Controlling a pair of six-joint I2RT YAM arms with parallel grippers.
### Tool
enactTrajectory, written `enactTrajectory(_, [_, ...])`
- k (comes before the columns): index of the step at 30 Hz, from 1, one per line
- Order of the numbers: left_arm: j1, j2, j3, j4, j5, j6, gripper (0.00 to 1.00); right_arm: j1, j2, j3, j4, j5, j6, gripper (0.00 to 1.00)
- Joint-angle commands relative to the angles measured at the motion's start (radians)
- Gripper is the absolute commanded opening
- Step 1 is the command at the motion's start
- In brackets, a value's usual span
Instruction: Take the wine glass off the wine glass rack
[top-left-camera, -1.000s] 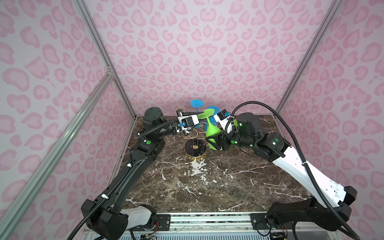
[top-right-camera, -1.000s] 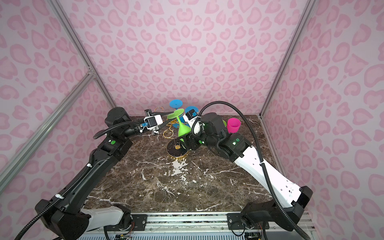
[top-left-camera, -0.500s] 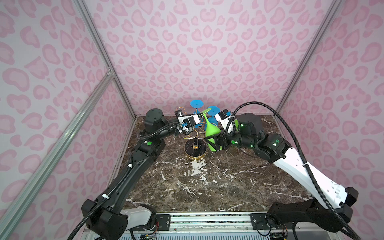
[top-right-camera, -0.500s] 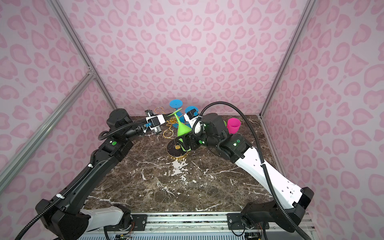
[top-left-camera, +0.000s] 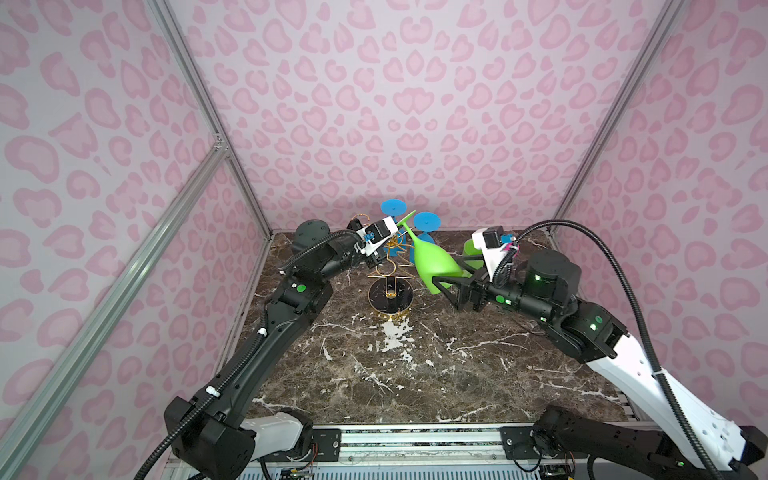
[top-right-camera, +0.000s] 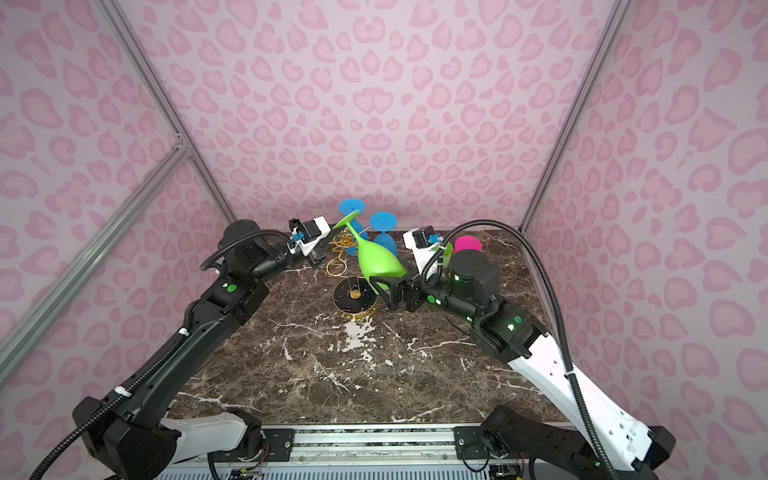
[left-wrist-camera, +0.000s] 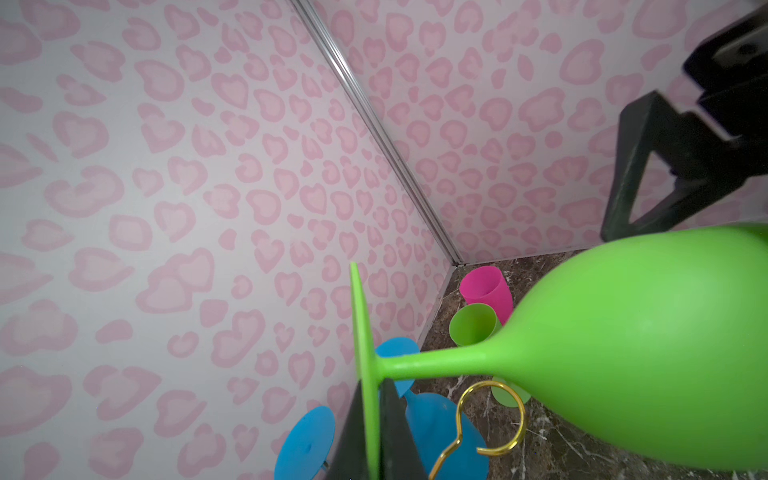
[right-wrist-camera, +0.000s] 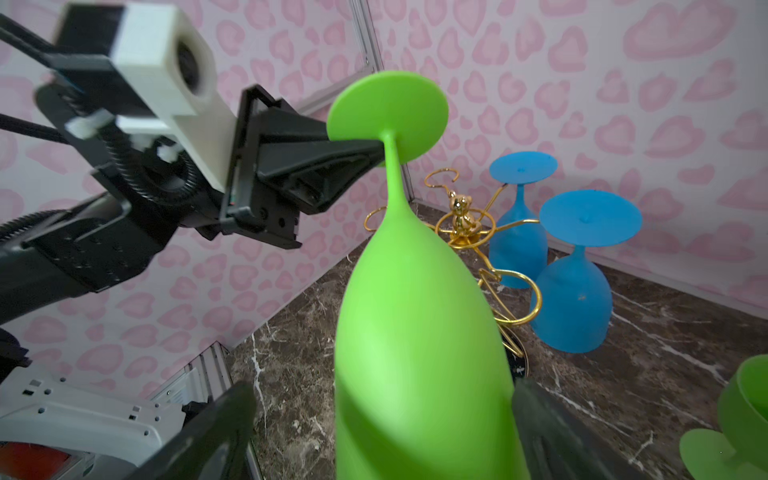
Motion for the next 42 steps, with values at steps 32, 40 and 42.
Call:
enactTrajectory(32, [0.080, 0.050, 0.049, 0.116, 0.077, -0.427, 0.03, -0.095, 0.032, -0.124, 0.327, 0.062, 0.009, 0.66])
enactTrajectory(40, [0.079, 0.055, 0.056, 0.116, 0.099, -0.446, 0.03, -0.128, 0.110, -0.092, 0.387, 0.046, 0.012, 0.49])
enactTrajectory(42, [0.079, 0.057, 0.058, 0.114, 0.107, -0.451, 0.03, -0.131, 0.124, -0.084, 0.395, 0.031, 0.011, 0.43])
